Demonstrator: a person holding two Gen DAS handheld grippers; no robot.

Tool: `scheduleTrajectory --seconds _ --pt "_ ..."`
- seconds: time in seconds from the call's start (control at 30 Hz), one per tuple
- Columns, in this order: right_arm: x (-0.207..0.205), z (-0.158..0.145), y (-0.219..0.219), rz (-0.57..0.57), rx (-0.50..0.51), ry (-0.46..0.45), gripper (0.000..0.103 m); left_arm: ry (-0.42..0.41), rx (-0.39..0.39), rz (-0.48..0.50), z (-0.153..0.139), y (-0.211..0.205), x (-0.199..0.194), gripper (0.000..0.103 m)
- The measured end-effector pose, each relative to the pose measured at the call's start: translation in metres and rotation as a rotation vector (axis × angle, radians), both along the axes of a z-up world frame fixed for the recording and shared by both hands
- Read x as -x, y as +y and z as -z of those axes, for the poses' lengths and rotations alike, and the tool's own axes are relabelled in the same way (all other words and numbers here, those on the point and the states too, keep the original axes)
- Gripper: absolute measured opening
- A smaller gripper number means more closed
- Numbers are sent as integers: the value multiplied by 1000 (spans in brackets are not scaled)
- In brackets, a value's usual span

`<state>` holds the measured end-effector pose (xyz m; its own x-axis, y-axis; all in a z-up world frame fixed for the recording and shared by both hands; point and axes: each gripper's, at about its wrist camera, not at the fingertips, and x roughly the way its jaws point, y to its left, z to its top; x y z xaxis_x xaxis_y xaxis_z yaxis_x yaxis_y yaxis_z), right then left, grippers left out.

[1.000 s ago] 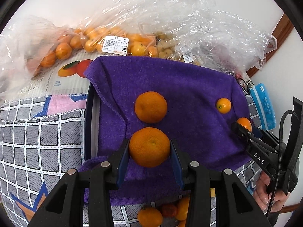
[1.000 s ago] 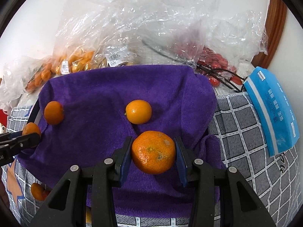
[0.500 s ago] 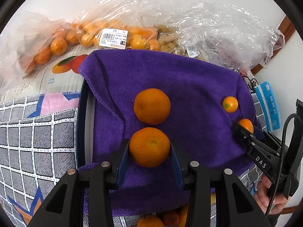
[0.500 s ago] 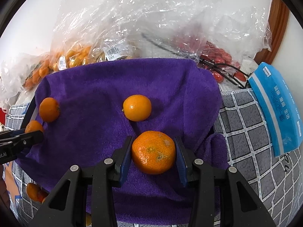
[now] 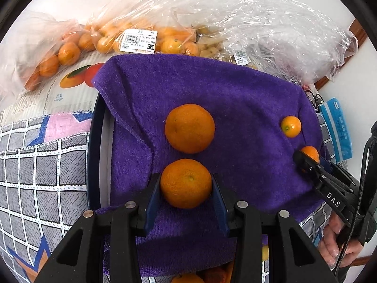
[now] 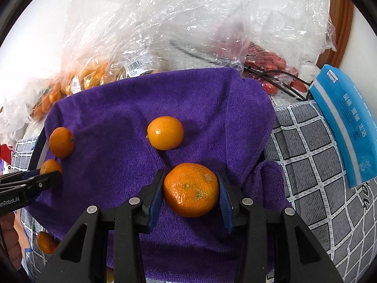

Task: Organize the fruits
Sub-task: 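Open both tools to release the oranges onto the purple towel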

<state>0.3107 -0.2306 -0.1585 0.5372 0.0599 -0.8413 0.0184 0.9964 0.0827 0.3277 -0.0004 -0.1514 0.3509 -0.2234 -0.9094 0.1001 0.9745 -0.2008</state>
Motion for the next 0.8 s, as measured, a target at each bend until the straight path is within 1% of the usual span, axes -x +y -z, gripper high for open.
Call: scheduleTrajectory --seconds 0.07,0.17,0.3,0.37,0.5,0.63,0.73,0.8 --pt "2 -2 -2 2 -9 -1 44 4 16 2 0 0 0 44" --pt "7 -10 -3 6 -22 -22 52 -3 12 -2 -5 2 2 48" --pt "19 -26 -5 9 -32 -69 59 -26 -3 5 -15 4 10 49" --pt "28 -35 -4 9 -21 -96 60 -40 -7 4 -21 6 15 49" --pt "45 -48 -3 5 10 -145 59 -98 -31 -15 -38 12 34 49" --pt "63 -59 2 12 14 -154 59 -143 -33 -30 -55 22 59 49" --pt "80 -69 7 6 15 -180 59 -169 -32 -44 -66 28 75 49" --pt "89 -70 13 -9 17 -175 59 -170 -20 -53 -68 35 85 49"
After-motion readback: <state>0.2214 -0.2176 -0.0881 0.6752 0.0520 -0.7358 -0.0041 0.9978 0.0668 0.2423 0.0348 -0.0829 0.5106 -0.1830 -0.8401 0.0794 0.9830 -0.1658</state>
